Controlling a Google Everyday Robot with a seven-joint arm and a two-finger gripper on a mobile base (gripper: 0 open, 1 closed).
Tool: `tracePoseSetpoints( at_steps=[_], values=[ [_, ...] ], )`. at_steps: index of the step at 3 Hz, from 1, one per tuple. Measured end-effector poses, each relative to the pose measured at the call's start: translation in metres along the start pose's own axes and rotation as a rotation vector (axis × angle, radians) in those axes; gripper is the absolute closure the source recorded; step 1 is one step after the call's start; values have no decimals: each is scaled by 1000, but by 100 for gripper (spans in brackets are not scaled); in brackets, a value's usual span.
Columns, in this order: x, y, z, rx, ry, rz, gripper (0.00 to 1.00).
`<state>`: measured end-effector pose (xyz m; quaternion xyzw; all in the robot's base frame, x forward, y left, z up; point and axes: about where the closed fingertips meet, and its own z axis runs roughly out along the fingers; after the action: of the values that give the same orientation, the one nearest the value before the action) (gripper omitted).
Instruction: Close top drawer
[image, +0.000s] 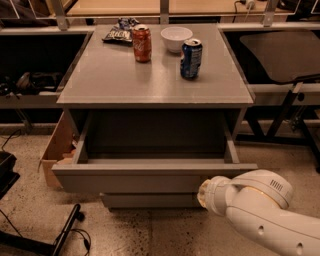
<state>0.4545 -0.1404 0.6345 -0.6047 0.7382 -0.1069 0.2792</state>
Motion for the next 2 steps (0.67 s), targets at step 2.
tracePoseSetpoints(
  at_steps=[2],
  values=[
    [-15,-46,28,41,-40,-62,100]
  ],
)
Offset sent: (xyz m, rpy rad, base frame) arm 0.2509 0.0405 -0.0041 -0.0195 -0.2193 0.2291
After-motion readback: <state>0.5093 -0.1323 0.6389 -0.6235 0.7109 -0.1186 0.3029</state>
